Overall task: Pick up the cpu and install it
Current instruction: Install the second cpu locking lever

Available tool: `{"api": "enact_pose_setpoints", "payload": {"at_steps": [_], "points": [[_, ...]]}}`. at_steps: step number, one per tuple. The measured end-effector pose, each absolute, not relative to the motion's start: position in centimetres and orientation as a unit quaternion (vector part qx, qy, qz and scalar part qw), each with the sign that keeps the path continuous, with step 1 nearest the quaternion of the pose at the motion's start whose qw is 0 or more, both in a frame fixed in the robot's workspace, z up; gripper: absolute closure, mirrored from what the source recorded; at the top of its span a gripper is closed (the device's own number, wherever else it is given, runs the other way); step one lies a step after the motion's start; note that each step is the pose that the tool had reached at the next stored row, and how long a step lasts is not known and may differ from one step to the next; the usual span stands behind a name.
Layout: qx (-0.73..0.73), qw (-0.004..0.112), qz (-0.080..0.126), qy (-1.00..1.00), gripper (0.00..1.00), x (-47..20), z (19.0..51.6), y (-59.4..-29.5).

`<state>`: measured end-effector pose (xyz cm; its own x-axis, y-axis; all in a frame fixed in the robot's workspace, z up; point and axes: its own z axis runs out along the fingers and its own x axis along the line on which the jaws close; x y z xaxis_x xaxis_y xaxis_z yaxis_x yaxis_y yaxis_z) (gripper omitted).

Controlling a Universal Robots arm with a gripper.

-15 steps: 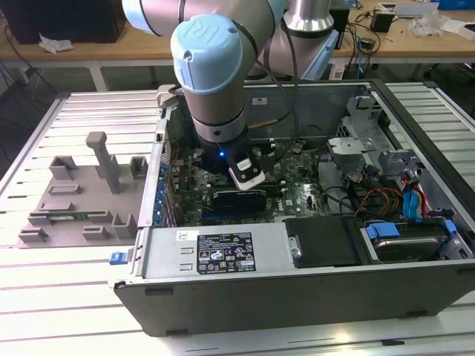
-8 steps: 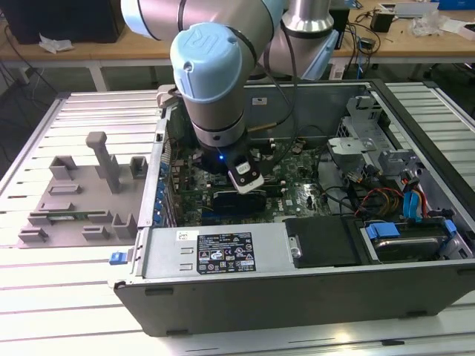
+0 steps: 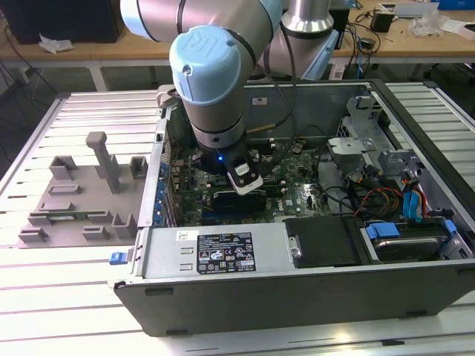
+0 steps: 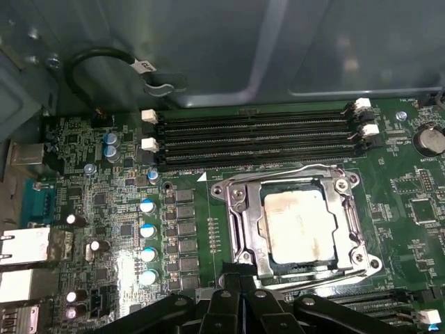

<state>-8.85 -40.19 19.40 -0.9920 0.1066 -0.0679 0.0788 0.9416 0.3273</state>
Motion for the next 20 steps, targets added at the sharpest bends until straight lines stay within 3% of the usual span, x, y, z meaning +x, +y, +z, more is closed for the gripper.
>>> {"api": "enact_pose_setpoints", "payload": {"at_steps": [5, 9, 10, 20], "points": [[0.046, 0.043, 0.145, 0.987, 0.89, -8.8, 20.8, -40.2], [0.045, 0.044, 0.112, 0.992, 0.89, -8.7, 21.5, -40.1], [0.044, 0.045, 0.096, 0.993, 0.89, -8.5, 21.6, -40.1], [0.044, 0.046, 0.083, 0.995, 0.89, -6.1, 21.6, -37.5]]}}
